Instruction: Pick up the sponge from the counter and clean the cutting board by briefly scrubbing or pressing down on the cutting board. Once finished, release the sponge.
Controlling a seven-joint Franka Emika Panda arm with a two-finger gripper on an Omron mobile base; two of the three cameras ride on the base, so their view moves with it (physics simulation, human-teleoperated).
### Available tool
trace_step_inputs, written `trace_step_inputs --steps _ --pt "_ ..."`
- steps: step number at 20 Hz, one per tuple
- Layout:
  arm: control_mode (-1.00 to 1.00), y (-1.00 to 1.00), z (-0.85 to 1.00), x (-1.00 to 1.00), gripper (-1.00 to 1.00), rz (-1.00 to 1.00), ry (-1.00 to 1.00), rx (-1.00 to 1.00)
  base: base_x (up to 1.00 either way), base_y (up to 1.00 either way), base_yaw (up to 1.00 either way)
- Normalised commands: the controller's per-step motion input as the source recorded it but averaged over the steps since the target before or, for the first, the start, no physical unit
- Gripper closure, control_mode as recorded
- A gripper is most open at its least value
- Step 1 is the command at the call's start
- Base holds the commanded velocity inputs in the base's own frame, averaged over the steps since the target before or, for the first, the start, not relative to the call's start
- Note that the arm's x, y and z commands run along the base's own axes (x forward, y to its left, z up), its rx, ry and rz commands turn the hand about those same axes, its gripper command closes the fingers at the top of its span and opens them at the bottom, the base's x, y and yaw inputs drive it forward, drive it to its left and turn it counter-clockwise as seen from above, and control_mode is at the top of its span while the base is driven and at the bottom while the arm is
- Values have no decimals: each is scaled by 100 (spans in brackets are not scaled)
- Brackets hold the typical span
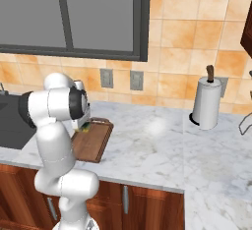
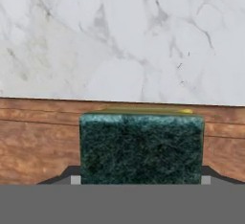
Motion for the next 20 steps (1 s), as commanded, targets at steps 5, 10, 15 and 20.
trace_step_inputs --steps 5,10,15,20 --pt "-100 0 -43 -91 100 9 8 1 0 0 0" --pt "-100 0 -47 -97 100 9 5 1 0 0 0" --pt "-100 0 -47 -99 100 9 2 2 0 0 0" --pt "-100 0 -44 -97 100 8 2 4 0 0 0"
